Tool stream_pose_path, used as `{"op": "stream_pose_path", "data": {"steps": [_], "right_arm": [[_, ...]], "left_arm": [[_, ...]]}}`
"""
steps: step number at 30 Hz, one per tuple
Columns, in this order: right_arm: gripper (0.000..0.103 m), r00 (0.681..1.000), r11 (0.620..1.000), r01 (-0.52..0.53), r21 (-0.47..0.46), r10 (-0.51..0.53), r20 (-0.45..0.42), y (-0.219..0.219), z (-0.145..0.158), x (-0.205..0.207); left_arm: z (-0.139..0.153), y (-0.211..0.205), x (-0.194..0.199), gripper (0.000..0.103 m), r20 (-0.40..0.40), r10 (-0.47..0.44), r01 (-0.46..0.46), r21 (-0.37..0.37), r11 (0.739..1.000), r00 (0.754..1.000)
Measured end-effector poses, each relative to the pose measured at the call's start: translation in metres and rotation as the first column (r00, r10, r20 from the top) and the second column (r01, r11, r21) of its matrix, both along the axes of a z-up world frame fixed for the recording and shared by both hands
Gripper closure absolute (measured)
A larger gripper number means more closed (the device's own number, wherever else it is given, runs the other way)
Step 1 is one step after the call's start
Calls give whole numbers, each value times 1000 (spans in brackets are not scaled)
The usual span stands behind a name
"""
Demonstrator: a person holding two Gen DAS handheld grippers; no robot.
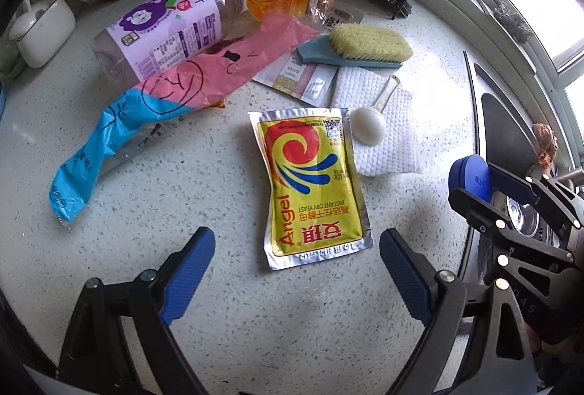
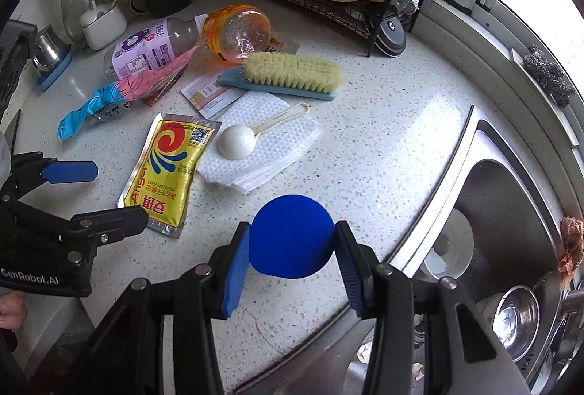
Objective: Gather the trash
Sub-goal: 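Grasp the blue lid with the right gripper while the left gripper grasps the yellow yeast packet, then carry the yeast packet and blue lid down toward the red bin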
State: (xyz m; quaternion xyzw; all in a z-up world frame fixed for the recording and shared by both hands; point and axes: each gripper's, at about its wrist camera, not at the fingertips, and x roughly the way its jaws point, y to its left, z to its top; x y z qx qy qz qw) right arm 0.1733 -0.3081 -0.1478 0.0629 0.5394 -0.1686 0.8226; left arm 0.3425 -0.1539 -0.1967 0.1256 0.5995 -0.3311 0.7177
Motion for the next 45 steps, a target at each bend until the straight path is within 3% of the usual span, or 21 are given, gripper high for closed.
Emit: {"op": "stream_pose_path", "data": {"steps": [8,20,21,24,27,31,45], "right_arm": [[60,1000,999,-12,53,12,14,-37,-8,8],[60,999,991,-45,128,44,11,-60,-25,17],[60,999,991,-48,126,47,10,-59,-26,19],[60,999,990,-51,132,51,8,-57,-26,18],[60,998,988,-70,140,70,7,-50,-26,20],[60,993,985,-115,131,115,7,-35,-24,21],[60,954,952,-296,74,291,71,59,17,-10]], "left_arm": [[-15,-33,0,12,47,28,-33,108,994,998],[-22,-59,3,13,84,70,-86,201,976,994],[-21,-62,2,17,88,75,-91,198,976,993],[-15,-64,-3,44,106,78,-96,178,979,991],[-10,-56,-12,55,101,77,-92,153,984,992],[-7,-42,-26,62,105,98,-111,127,986,990],[29,55,-93,62,161,247,-256,37,966,956]]}}
